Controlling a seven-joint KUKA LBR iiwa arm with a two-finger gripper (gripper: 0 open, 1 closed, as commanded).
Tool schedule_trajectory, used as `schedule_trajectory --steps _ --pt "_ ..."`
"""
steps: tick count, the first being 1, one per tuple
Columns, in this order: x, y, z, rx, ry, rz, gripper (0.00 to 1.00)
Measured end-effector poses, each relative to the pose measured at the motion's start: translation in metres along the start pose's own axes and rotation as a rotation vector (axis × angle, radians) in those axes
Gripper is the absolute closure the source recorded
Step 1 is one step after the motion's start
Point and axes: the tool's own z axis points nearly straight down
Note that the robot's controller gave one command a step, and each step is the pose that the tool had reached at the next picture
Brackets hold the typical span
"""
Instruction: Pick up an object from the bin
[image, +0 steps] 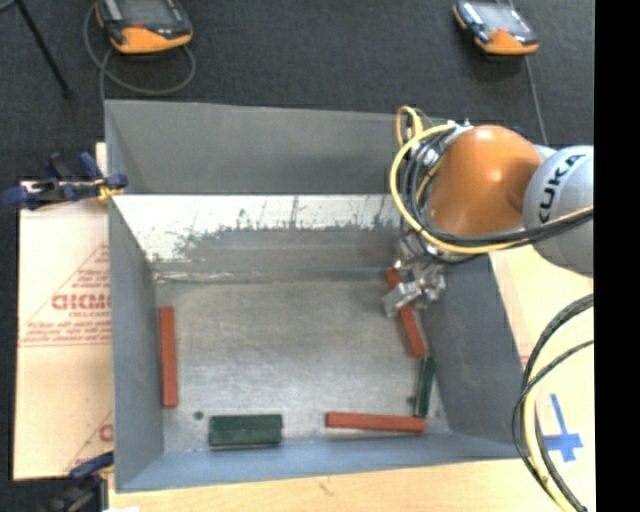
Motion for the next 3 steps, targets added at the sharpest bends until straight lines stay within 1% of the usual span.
schedule_trajectory --steps 1,2,3 --pt "0.012 0.014 -0.058 0.001 0.005 0.015 1.0" --pt "0.009 0.057 -0.112 -0.003 0.004 0.023 1.0" --pt "0.029 0.001 -0.112 -0.001 0.003 0.013 1.0"
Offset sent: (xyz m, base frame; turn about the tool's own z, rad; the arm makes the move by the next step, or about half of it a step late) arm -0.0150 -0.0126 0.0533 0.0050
